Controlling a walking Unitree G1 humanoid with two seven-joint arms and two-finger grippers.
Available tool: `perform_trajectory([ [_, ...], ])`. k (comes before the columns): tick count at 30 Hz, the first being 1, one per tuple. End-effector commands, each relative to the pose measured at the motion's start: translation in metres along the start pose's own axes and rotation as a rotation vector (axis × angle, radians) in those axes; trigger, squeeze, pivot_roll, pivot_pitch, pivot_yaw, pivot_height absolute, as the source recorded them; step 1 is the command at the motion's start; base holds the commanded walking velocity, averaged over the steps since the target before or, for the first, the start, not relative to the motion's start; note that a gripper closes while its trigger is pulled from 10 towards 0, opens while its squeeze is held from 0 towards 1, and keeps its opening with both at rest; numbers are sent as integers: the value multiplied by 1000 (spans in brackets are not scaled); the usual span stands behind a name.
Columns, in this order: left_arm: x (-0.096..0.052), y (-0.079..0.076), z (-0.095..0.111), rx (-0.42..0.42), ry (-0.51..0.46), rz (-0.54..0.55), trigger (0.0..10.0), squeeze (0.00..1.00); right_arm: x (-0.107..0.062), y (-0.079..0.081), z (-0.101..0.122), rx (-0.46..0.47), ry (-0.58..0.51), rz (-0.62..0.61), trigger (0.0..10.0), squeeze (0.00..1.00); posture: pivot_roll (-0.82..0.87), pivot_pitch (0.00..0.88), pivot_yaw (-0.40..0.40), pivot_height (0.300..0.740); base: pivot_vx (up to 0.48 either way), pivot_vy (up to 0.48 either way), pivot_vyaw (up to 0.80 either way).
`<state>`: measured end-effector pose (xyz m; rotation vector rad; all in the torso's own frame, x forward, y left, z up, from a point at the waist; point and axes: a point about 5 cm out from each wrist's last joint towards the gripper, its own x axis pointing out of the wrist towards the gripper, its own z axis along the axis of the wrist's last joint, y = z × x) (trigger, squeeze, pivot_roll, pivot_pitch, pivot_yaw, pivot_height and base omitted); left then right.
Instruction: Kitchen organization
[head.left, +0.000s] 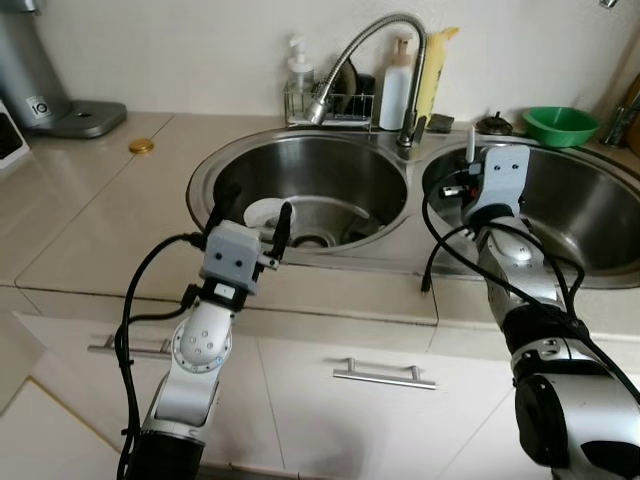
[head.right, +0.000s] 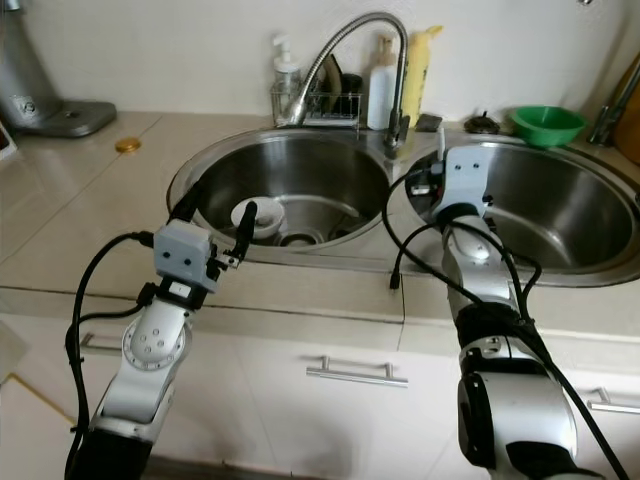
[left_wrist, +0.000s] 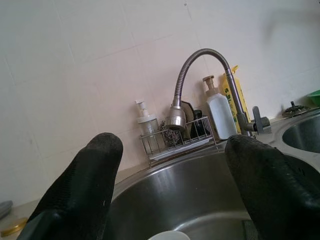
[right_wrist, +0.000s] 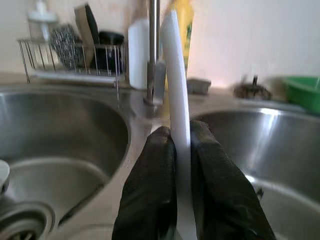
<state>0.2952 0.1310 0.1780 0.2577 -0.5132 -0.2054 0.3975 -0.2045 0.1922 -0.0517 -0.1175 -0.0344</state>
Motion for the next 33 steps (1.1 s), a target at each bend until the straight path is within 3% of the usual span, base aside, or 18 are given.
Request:
perform_trajectory([
  [1,-1,0,-2,8,16,-11,10000,0,3,-7,-2,55,61,-47,10000,0,106,0,10,740,0,0,0],
  [4,-2,0,-3,8,22,-11,10000,0,1,-14,-11,95,113,-93,10000,0,112,0,7,740,0,0,0],
  [5,-2,0,-3,8,24,-11,10000,0,0,-16,-14,92,125,-106,10000,243,112,0,7,740,0,0,0],
  [6,-3,-1,-4,8,28,-11,10000,0,-2,-21,-17,91,137,-136,10000,780,112,0,7,740,0,0,0],
  [7,-3,-1,-4,7,29,-12,10000,0,-3,-23,-18,92,137,-143,10000,1000,112,0,7,740,0,0,0],
  [14,-4,-6,-7,2,41,-30,10000,0,-5,-34,-16,109,99,-175,10000,1000,93,0,15,740,0,0,0],
  [25,-5,-8,-9,-2,50,-41,10000,0,-10,-36,-21,121,73,-181,10000,1000,83,0,16,740,0,0,0],
  [27,-6,-8,-10,-5,51,-37,10000,0,-10,-36,-18,132,35,-186,10000,1000,84,0,15,740,0,0,0],
  [30,-6,-6,-8,-13,45,-31,10000,0,-14,-29,-1,102,-144,-158,10000,1000,87,0,14,740,0,0,0],
  [31,-6,-6,-8,-13,45,-31,10000,0,-14,-29,-1,102,-144,-158,10000,1000,87,0,14,740,0,0,0],
  [33,-5,-5,-1,-13,8,-27,10000,0,-20,-12,14,77,-290,-81,10000,1000,86,0,17,740,0,0,0],
])
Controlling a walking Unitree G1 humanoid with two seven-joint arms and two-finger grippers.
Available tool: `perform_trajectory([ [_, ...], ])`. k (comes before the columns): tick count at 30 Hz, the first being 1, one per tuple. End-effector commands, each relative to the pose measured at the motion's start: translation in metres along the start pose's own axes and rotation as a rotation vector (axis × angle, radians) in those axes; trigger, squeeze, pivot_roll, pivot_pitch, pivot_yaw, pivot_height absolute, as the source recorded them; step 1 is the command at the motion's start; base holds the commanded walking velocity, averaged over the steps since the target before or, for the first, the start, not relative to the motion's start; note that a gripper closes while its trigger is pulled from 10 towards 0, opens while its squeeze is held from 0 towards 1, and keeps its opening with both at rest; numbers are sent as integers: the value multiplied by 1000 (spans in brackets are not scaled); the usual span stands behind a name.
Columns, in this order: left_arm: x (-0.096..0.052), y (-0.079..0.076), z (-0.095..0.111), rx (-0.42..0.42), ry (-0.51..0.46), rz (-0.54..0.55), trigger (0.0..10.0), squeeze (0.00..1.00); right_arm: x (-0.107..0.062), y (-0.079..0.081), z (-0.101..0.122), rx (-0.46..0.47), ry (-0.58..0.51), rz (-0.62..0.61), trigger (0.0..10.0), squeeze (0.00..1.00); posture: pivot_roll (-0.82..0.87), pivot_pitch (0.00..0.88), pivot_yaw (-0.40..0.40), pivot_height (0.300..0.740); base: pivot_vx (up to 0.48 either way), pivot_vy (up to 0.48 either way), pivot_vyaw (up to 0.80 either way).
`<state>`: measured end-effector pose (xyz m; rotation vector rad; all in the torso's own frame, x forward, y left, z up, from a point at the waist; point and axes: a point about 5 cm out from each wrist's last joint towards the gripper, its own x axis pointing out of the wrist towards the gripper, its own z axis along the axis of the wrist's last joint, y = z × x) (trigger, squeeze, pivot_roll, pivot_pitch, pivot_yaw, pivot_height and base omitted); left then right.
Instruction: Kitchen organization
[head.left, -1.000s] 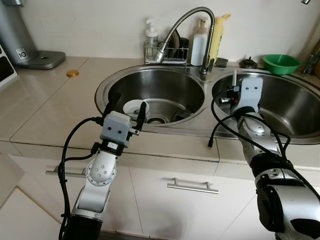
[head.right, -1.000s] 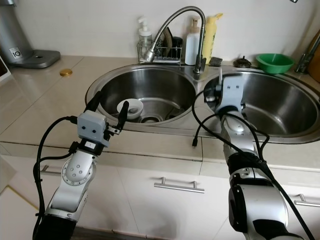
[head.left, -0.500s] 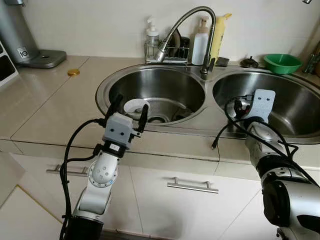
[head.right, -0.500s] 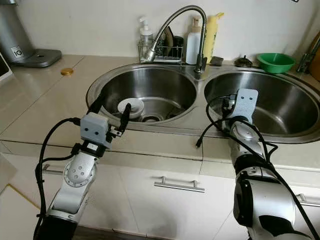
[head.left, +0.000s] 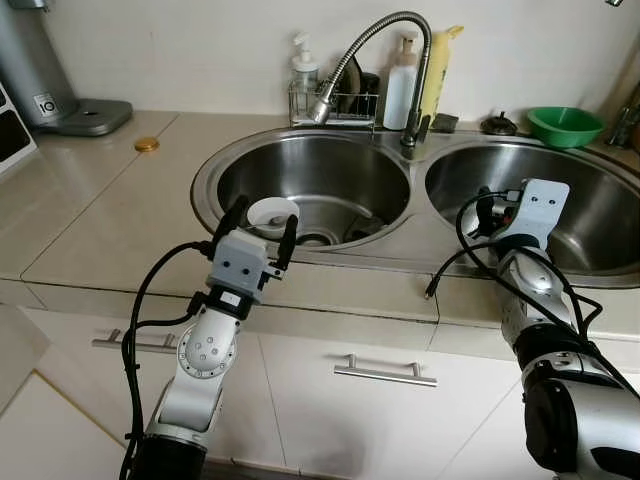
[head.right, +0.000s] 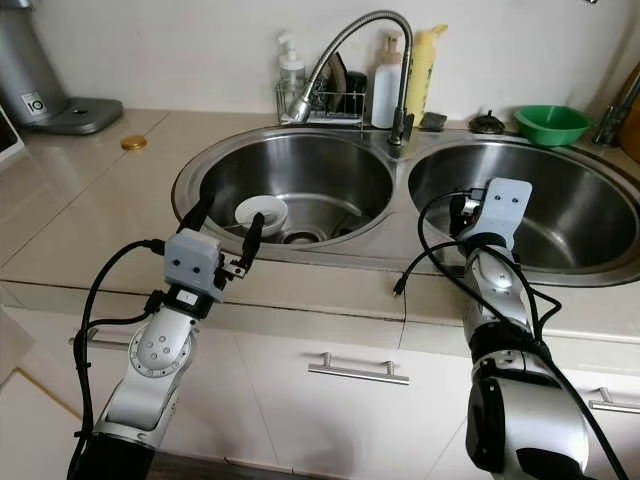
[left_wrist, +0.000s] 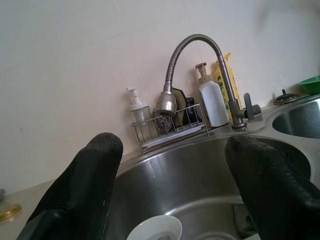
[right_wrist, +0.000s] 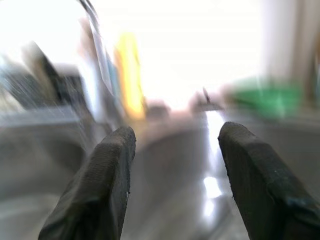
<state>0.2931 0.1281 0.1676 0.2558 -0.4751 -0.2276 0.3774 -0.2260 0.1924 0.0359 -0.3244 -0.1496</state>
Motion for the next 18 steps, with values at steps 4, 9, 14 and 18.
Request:
perform_trajectory([
  [4,4,2,11,14,-51,-5,10000,0,-14,37,30,16,-234,140,10000,1000,79,0,23,740,0,0,0],
  [9,5,3,14,12,-61,-6,10000,0,-31,55,38,-12,-304,203,10000,169,78,0,25,740,0,208,0],
  [14,6,4,17,10,-68,-7,10000,0,-44,60,38,-23,-310,221,10000,0,80,0,25,740,0,480,0],
  [18,6,5,19,10,-74,-3,10000,0,-52,64,38,-40,-305,237,10000,0,80,0,26,740,0,480,0],
])
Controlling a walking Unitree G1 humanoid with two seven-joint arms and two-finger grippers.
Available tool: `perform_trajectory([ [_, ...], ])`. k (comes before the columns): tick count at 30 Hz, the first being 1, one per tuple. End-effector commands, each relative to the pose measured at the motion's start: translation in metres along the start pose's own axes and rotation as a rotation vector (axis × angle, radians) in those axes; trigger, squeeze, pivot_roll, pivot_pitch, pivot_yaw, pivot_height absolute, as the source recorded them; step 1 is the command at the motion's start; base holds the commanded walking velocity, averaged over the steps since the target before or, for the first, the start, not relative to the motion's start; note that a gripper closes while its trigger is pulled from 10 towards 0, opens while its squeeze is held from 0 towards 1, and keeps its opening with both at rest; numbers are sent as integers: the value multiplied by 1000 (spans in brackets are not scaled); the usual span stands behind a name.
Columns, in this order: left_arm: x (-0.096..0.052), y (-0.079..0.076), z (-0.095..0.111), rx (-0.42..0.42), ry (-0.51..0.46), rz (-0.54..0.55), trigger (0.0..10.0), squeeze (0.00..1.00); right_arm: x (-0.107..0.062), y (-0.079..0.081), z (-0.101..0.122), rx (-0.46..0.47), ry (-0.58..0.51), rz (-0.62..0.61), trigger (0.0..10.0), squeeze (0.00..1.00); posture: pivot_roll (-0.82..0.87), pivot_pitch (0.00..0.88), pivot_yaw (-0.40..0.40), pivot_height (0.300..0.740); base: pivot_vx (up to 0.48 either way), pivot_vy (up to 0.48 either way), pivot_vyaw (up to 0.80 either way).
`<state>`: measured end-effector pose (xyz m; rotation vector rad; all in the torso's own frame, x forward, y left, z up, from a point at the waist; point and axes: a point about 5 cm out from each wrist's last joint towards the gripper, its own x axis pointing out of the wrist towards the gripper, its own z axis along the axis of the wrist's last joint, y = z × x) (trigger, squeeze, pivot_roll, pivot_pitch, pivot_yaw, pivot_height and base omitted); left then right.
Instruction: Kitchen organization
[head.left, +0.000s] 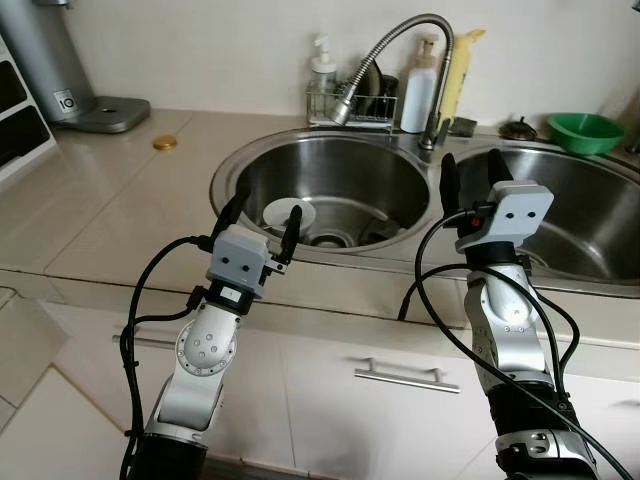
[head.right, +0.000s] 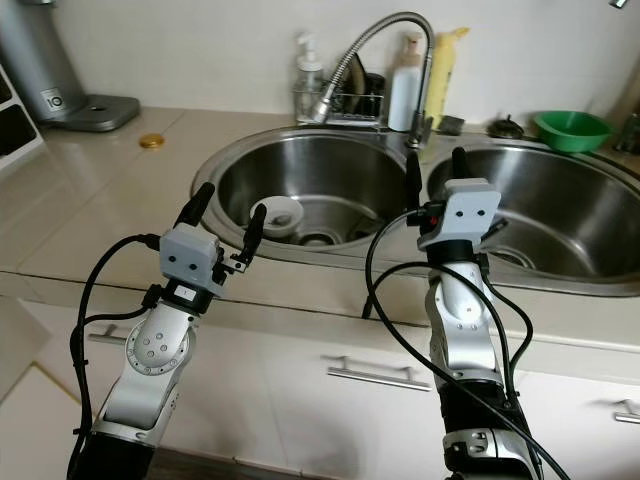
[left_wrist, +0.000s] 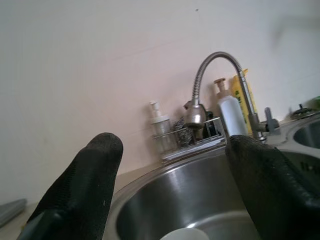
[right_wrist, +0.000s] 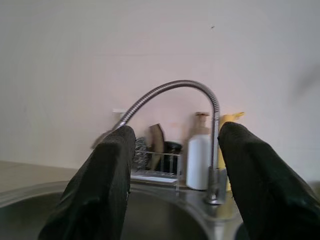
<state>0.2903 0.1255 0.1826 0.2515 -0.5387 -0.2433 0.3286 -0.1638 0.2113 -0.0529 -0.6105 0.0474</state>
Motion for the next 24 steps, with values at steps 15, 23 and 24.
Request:
perform_trajectory([
  [15,2,2,2,5,2,-8,10000,0,-13,13,15,-48,-7,80,10000,0,68,0,29,740,0,480,0],
  [23,0,1,0,14,11,-16,10000,0,-26,13,14,-45,19,78,10000,0,63,0,32,740,0,375,0],
  [24,-1,1,0,21,12,-19,10000,0,-30,13,13,-42,30,78,10000,0,61,0,34,740,0,0,-800],
])
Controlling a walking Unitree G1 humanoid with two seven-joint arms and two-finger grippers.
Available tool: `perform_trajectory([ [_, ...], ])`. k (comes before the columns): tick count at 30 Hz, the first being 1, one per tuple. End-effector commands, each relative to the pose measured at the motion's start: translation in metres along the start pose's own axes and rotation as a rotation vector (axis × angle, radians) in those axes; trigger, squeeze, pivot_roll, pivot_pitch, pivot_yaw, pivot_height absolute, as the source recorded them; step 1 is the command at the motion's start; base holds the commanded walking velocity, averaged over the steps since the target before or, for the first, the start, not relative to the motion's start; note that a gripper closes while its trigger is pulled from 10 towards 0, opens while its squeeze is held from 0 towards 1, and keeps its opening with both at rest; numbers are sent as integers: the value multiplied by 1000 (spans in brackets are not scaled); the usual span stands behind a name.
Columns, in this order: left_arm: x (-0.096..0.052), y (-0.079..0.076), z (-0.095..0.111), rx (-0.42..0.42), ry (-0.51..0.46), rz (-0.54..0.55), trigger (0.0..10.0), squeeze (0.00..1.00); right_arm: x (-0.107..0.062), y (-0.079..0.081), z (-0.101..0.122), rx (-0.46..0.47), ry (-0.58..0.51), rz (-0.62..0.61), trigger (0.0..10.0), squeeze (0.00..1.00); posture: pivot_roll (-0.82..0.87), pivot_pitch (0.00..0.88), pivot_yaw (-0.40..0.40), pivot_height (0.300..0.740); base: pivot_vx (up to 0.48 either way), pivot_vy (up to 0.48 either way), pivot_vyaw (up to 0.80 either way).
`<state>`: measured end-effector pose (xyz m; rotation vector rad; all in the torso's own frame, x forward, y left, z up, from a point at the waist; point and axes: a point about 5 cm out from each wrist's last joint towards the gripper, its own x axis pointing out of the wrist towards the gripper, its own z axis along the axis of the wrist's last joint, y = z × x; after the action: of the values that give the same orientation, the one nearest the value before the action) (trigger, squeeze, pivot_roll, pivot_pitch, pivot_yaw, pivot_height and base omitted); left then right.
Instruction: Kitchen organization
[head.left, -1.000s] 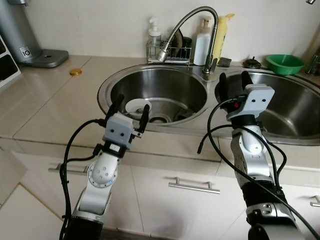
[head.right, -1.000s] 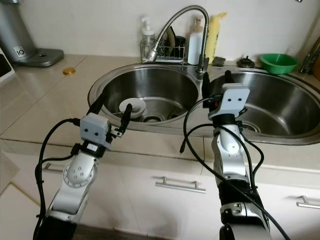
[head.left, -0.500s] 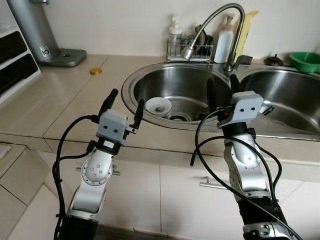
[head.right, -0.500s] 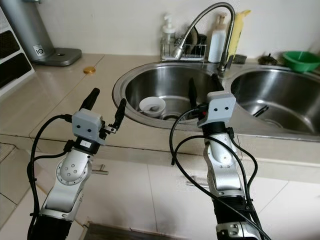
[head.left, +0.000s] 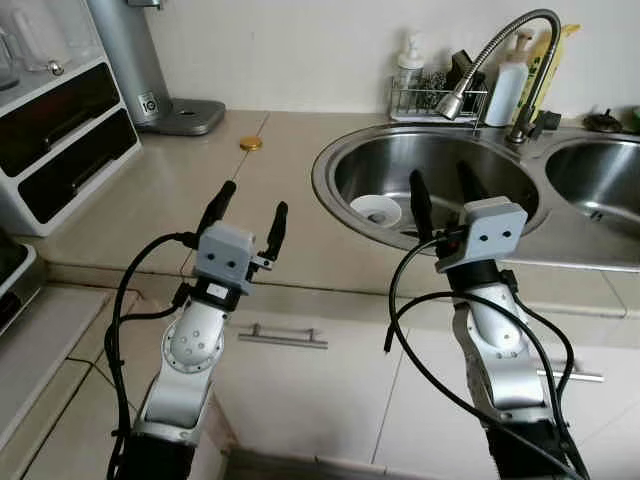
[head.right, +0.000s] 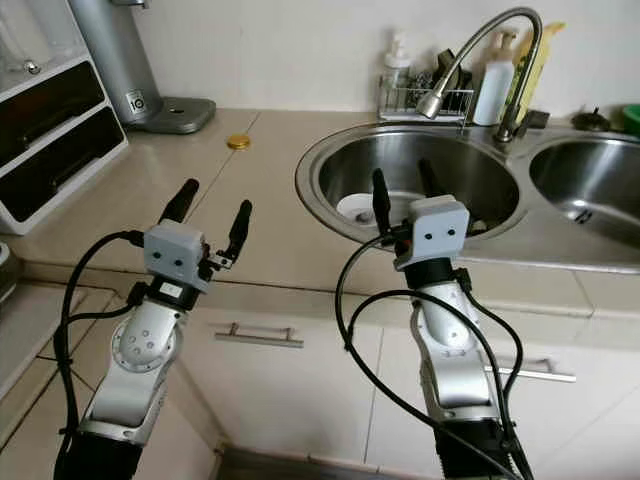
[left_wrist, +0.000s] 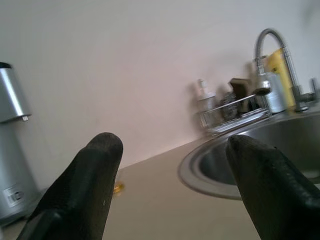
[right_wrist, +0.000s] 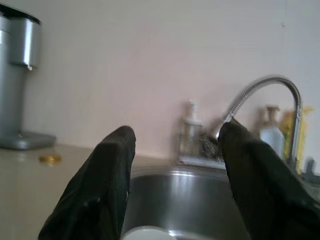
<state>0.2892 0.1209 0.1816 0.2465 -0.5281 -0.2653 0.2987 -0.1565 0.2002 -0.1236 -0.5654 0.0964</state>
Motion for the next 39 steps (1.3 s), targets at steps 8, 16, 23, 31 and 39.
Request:
perform_trajectory([
  [8,0,2,-3,48,16,-20,10000,0,-8,5,5,22,5,-3,10000,0,53,0,39,740,0,0,-800],
  [16,-1,0,-4,52,16,-28,10000,0,-9,3,6,4,-5,-15,10000,0,51,0,37,740,0,-325,-800],
  [23,-1,-1,-4,45,10,-27,10000,0,-10,1,7,-8,-11,-34,10000,0,47,0,34,740,0,-206,-800],
  [31,-3,-3,-7,26,18,-27,10000,0,-17,-4,2,-33,11,-49,10000,0,41,0,30,740,0,0,-800],
  [39,-15,-9,-20,43,82,-58,10000,0,-29,-10,-5,-67,56,-45,10000,0,35,0,33,740,0,0,-800],
])
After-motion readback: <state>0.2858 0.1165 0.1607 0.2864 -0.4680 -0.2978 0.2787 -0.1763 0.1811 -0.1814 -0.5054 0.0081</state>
